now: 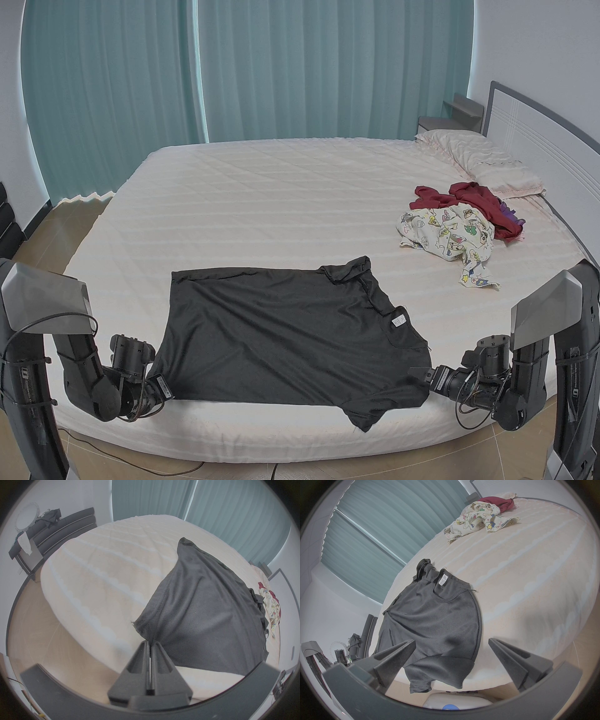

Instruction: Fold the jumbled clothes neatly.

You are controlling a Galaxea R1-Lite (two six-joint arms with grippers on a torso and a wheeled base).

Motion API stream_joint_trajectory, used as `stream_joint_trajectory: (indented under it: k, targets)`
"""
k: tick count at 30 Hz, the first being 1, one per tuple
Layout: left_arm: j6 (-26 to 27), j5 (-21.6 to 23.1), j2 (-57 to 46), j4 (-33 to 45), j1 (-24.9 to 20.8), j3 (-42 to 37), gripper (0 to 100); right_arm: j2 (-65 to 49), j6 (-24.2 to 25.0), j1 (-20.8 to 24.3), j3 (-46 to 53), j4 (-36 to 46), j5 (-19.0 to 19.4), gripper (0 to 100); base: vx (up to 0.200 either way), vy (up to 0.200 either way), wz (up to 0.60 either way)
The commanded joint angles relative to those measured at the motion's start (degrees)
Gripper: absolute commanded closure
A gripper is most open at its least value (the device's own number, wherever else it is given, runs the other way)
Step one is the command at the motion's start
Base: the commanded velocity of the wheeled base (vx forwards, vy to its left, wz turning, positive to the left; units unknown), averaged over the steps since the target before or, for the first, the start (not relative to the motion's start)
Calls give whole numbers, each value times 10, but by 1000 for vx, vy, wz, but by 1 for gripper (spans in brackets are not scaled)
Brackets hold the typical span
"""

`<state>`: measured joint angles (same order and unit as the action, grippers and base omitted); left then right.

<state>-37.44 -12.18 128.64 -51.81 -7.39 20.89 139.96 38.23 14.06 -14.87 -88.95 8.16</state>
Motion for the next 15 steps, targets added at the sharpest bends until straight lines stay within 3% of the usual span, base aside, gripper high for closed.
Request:
stream_joint_trajectory:
  k: [1,7,15]
  targets:
    - [18,0,-48,-5,10,-56,100,13,-1,0,-11,0,0,0,0,0,0]
    - [29,0,-64,-12,43,-77,100,22,-1,4,-38,25,1,0,0,0,0]
    - [43,43,-55,-51,69,-109,100,27,-2,16,-110,82,0,0,0,0,0]
